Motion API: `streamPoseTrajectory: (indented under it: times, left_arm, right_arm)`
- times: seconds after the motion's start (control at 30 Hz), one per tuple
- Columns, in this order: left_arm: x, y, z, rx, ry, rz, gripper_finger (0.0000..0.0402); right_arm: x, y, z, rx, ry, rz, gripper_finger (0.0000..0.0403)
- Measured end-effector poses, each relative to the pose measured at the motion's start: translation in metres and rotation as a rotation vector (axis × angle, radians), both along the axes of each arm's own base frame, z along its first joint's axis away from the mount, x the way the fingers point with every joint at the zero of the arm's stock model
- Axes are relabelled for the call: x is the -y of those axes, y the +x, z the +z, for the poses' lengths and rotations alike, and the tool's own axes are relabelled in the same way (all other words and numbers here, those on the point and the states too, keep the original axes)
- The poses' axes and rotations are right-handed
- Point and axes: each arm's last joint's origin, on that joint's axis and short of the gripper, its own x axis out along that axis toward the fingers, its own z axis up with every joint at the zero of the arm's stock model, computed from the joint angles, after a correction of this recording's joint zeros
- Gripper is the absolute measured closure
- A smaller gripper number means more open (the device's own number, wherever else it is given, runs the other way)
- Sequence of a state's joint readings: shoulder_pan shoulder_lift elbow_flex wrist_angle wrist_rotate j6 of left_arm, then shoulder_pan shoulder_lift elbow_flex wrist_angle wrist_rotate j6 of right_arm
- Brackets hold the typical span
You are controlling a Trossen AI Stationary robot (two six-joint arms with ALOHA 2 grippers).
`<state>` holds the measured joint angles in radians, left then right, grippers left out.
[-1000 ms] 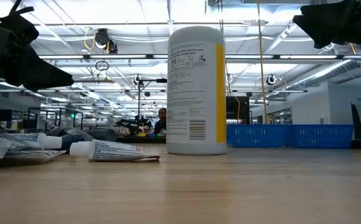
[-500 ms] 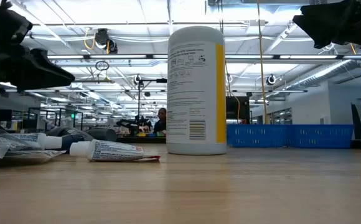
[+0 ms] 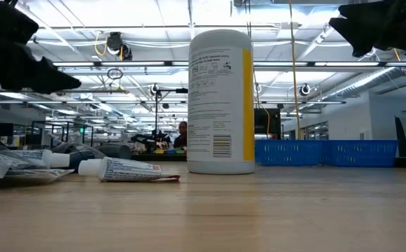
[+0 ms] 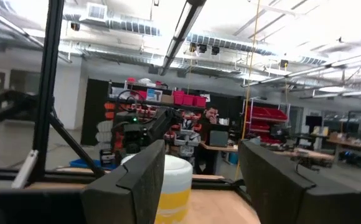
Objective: Pick & Place Travel size toiletries
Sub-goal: Put the black deodorant into the right yellow bin
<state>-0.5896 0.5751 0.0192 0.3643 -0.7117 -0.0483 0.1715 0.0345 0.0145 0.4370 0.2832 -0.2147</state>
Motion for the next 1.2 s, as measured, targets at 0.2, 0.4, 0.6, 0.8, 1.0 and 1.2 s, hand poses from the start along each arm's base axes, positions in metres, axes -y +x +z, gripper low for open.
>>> streamPoseTrajectory:
  times: [0.2, 0.4, 0.6, 0.8, 1.0, 1.2]
  left_arm:
    - [0.001, 0.001, 0.007, 0.081, -0.124, 0.009, 0.0259]
    - [-0.001, 0.001, 0.005, 0.071, -0.133, 0.061, 0.0259]
    - [-0.013, 0.001, -0.004, -0.020, 0.035, 0.232, 0.0259]
    - [-0.026, 0.006, -0.009, -0.087, 0.035, 0.236, 0.0259]
    - [-0.039, 0.015, 0.005, -0.160, 0.009, 0.200, 0.0259]
    - [-0.054, 0.019, 0.037, -0.349, -0.108, 0.193, 0.0259]
  right_arm:
    - [0.000, 0.000, 0.000, 0.012, 0.091, 0.037, 0.0206]
    - [0.000, 0.000, 0.000, 0.015, 0.146, 0.058, 0.0206]
    - [0.000, 0.001, -0.002, 0.005, 0.189, 0.074, 0.0206]
    - [0.000, 0.001, -0.002, 0.003, 0.187, 0.073, 0.0206]
    - [0.000, 0.001, -0.002, 0.003, 0.185, 0.072, 0.0206]
    - [0.000, 0.001, -0.002, 0.002, 0.185, 0.072, 0.0206]
